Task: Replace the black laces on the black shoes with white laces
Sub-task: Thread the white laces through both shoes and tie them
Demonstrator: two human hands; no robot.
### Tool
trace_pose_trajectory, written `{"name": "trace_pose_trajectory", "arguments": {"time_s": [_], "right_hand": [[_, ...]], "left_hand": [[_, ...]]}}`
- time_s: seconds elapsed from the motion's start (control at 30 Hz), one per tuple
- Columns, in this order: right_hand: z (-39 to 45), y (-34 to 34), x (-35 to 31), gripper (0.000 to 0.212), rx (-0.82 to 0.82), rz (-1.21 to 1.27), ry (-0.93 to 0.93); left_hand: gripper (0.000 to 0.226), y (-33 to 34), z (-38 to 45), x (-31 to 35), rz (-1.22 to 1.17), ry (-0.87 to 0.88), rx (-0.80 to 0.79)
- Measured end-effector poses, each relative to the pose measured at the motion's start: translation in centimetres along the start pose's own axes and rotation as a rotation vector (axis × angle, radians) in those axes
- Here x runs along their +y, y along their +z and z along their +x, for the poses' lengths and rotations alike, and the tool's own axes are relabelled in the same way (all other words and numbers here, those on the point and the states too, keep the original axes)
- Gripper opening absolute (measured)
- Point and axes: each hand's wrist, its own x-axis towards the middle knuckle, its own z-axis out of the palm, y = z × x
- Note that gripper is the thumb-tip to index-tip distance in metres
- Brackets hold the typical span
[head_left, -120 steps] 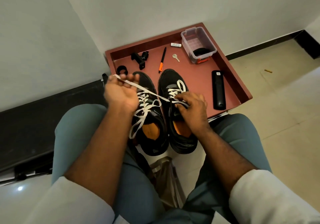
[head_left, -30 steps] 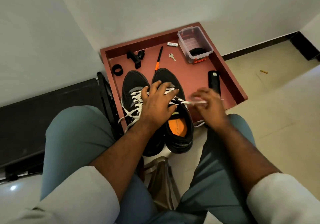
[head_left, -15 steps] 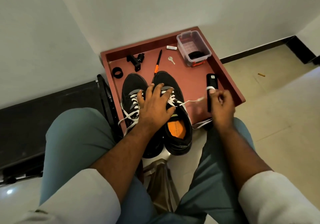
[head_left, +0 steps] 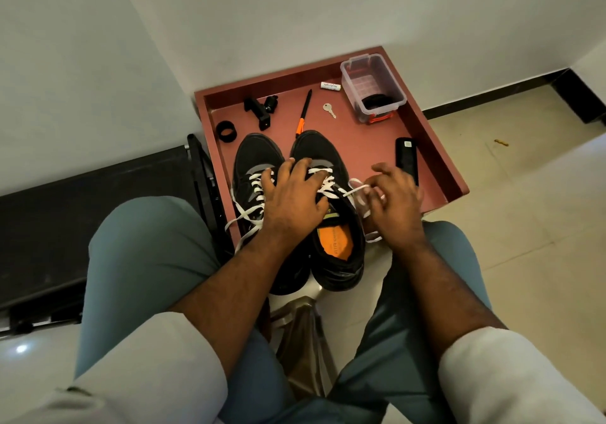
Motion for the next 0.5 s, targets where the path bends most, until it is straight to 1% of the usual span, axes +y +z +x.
{"name": "trace_pose_trajectory", "arguments": {"time_s": [0.07, 0.13, 0.17, 0.2, 0.23, 0.27, 0.3, 0.33, 0.37, 0.4, 0.43, 0.47, 0.5], "right_hand": [[-0.1, -0.9, 0.8, 0.009, 0.109, 0.119, 0.158], [-0.7, -1.3, 0.2, 0.008, 0.104, 0.234, 0.272], [-0.9, -1.3, -0.3, 0.006, 0.097, 0.343, 0.311], [-1.0, -1.2, -0.9, 0.008, 0.093, 0.494, 0.342], [-1.1, -1.3, -1.3, 0.014, 0.093, 0.658, 0.382], [-1.1, -1.3, -1.6, 0.021, 0.084, 0.825, 0.453], [-1.0, -1.2, -1.4, 0.027, 0.059, 0.938, 0.550], [-1.0, -1.1, -1.1, 0.031, 0.023, 0.945, 0.630], [-0.9, -0.8, -0.5, 0.031, -0.051, 0.826, 0.667], [-0.9, -0.4, 0.0, 0.027, -0.147, 0.645, 0.643], [-1.1, 0.0, 0.3, 0.016, -0.252, 0.462, 0.600], [-1.2, 0.3, 0.5, 0.009, -0.357, 0.336, 0.558], [-1.3, 0.6, 0.7, 0.021, -0.432, 0.255, 0.494]], "left_hand": [[0.052, -0.2, 0.1, 0.1, -0.020, -0.013, -0.032], [0.055, -0.3, 0.1, 0.5, -0.021, -0.003, -0.062], [0.057, -0.2, 0.2, 0.6, -0.016, 0.003, -0.065], [0.058, -0.2, 0.2, 0.6, -0.013, 0.001, -0.059], [0.059, -0.2, 0.2, 0.6, -0.012, -0.005, -0.051], [0.060, -0.2, 0.1, 0.5, -0.011, -0.011, -0.043], [0.059, -0.2, 0.1, 0.5, -0.012, -0.015, -0.036], [0.059, -0.2, 0.0, 0.4, -0.016, -0.018, -0.029], [0.058, -0.3, -0.1, 0.3, -0.029, -0.020, -0.022], [0.057, -0.3, -0.1, 0.2, -0.049, -0.019, -0.012], [0.056, -0.3, -0.1, 0.0, -0.081, -0.014, 0.002], [0.055, -0.2, -0.2, -0.1, -0.123, -0.010, 0.026], [0.053, -0.2, -0.2, -0.2, -0.174, -0.009, 0.057]]}}
